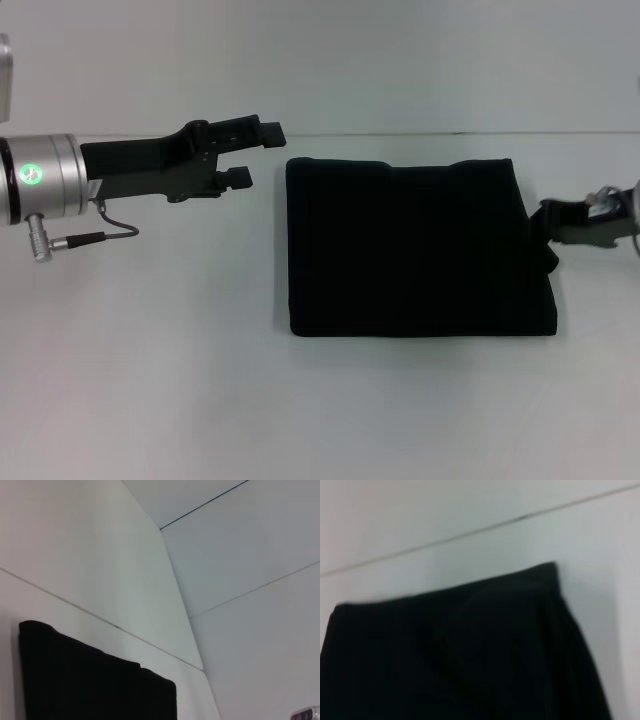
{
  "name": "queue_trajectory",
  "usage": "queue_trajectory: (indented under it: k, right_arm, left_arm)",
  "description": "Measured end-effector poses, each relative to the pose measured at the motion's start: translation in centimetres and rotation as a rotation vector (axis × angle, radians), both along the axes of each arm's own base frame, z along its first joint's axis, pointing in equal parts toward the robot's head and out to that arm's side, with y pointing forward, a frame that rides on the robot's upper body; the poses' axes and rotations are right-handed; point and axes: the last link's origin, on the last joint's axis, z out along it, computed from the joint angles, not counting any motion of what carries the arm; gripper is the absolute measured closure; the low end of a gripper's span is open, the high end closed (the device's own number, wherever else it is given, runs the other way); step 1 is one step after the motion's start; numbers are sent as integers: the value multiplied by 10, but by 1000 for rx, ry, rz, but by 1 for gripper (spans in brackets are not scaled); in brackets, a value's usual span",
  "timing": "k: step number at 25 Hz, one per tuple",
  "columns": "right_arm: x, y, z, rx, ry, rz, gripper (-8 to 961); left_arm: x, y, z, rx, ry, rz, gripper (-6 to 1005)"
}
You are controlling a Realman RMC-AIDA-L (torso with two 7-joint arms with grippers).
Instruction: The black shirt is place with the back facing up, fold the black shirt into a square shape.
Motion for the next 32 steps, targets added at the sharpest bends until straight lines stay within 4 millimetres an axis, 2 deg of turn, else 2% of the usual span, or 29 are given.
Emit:
queue_trajectory:
  k: [2,6,8,12,15,18,21,23,27,32]
  right_arm:
    - [4,5,14,53,12,-13,900]
    - [19,14,56,189,46,-46,758]
    - [24,11,75,229,117,-28,687]
    - [25,-11,94,274,340,136,567]
    - [26,-38,103,381,493,334,477]
    - [26,-67,102,486,540,529,371]
    - [31,-99,91,598,494,716,257]
    - [36,-116,81,652,450,775,257]
    - [45,-129,67,638,429,763,257]
    - [49,-132,60,610,413,749,257]
  left_arm:
    - [0,0,0,2,-6,-2,64]
    - [0,-3,0,-7,-12,-5,64]
    - [-1,-6,-1,-31,-2,-25,65]
    - [-10,-20,-4,-133,53,-62,65]
    - [-21,-32,-8,-204,36,-38,65]
    - [-27,-40,-15,-215,21,-32,65]
    - [-30,-44,-30,-189,27,-58,66]
    - [-33,-44,-43,-179,33,-52,66]
    - [-41,-44,-68,-222,34,87,66]
    - [-50,-43,-78,-227,47,202,116]
